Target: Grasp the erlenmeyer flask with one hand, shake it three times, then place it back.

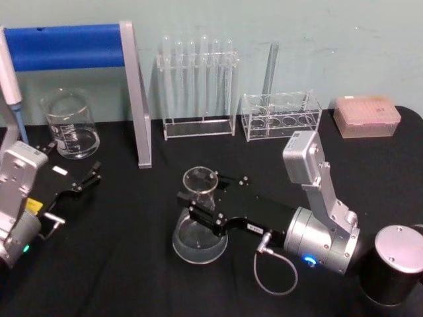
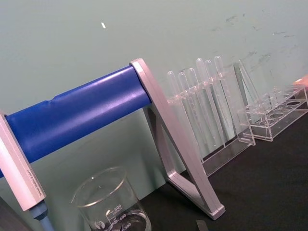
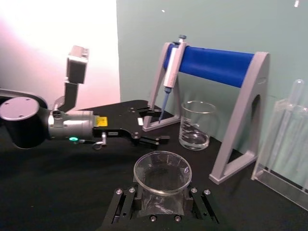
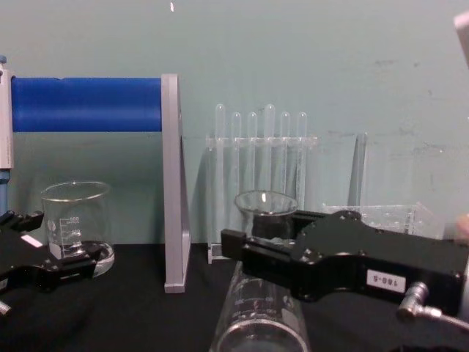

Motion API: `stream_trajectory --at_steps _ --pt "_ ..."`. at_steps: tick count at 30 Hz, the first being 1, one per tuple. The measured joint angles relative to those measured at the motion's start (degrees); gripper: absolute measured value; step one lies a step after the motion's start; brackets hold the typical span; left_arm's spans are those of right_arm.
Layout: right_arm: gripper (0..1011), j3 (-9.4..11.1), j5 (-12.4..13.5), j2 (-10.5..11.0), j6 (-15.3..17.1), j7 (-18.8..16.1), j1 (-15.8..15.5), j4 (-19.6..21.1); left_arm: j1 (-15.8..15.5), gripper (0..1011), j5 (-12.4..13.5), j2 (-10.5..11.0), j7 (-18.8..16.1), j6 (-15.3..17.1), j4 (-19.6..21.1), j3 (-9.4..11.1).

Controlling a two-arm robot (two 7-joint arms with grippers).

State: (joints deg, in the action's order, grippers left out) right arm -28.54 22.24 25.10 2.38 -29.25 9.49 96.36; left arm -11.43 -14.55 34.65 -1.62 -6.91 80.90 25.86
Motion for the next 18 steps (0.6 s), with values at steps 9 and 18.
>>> stream_trajectory --at_steps 9,18 --pt "456 -0.52 0.48 0.27 -0.08 0.21 0.38 0.03 0.00 1001 0.00 0.00 0.00 0.00 0.00 0.00" --pt "456 1.93 0.84 -0.27 0.01 3.27 1.25 -2.18 0.00 1001 0.00 0.00 0.00 0.00 0.00 0.00"
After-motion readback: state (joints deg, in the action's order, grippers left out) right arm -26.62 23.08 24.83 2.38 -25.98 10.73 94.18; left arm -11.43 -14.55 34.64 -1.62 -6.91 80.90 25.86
